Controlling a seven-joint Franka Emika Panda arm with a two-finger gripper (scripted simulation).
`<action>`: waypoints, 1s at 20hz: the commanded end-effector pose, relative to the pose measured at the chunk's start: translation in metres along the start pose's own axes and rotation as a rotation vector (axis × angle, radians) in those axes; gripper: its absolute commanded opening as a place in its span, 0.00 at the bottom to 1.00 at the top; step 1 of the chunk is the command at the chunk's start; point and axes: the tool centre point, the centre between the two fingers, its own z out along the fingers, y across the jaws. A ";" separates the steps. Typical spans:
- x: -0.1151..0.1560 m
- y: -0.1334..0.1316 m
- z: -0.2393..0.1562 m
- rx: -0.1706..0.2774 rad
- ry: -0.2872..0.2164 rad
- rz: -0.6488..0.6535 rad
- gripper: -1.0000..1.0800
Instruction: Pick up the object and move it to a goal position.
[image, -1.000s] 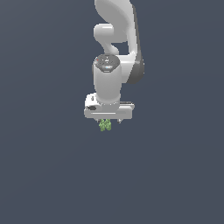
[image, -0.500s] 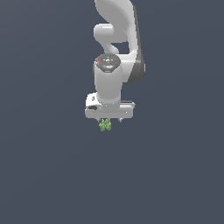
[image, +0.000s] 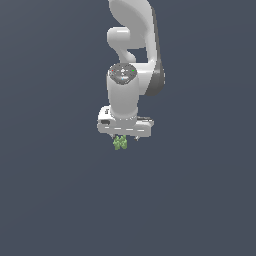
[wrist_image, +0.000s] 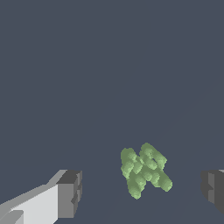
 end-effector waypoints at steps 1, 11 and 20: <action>-0.002 0.001 0.003 0.001 0.000 0.048 0.96; -0.011 0.005 0.017 0.006 -0.001 0.320 0.96; -0.020 0.011 0.030 0.008 -0.001 0.582 0.96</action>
